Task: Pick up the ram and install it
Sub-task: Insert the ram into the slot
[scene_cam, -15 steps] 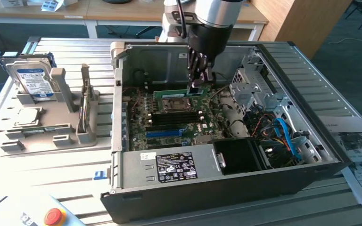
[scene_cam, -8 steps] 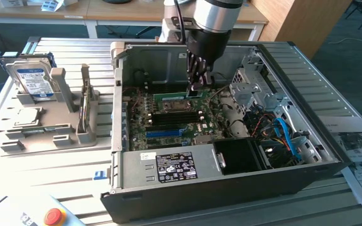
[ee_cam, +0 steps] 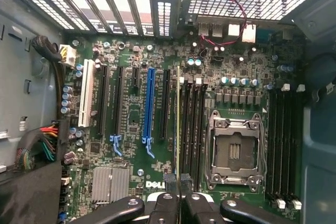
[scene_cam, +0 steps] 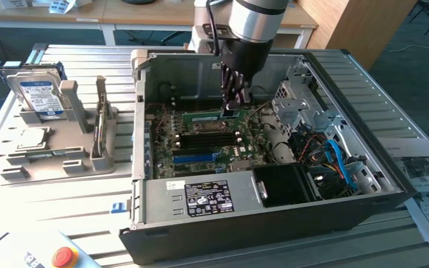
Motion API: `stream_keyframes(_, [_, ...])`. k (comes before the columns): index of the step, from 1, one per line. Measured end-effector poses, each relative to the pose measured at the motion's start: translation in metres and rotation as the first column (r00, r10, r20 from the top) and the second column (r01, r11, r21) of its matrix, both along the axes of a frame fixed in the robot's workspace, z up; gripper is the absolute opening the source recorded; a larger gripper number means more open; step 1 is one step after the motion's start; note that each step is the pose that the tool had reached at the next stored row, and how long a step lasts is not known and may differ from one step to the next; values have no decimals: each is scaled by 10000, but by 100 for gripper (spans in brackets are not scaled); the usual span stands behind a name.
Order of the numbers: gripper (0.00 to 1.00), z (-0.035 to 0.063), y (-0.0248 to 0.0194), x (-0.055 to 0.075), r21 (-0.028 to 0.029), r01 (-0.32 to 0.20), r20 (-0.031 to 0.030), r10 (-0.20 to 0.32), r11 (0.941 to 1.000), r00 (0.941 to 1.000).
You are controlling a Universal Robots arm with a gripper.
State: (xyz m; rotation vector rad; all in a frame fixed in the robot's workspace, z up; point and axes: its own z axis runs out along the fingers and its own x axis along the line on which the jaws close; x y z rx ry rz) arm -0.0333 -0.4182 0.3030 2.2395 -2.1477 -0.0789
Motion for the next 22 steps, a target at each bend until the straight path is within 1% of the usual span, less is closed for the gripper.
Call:
stream_keyframes(15, [12, -122, 0, 0, 1, 0, 0, 0, 10000, 10000])
stream_keyframes(22, [12, -216, 0, 0, 1, 10, 1, -10, 10000, 10000])
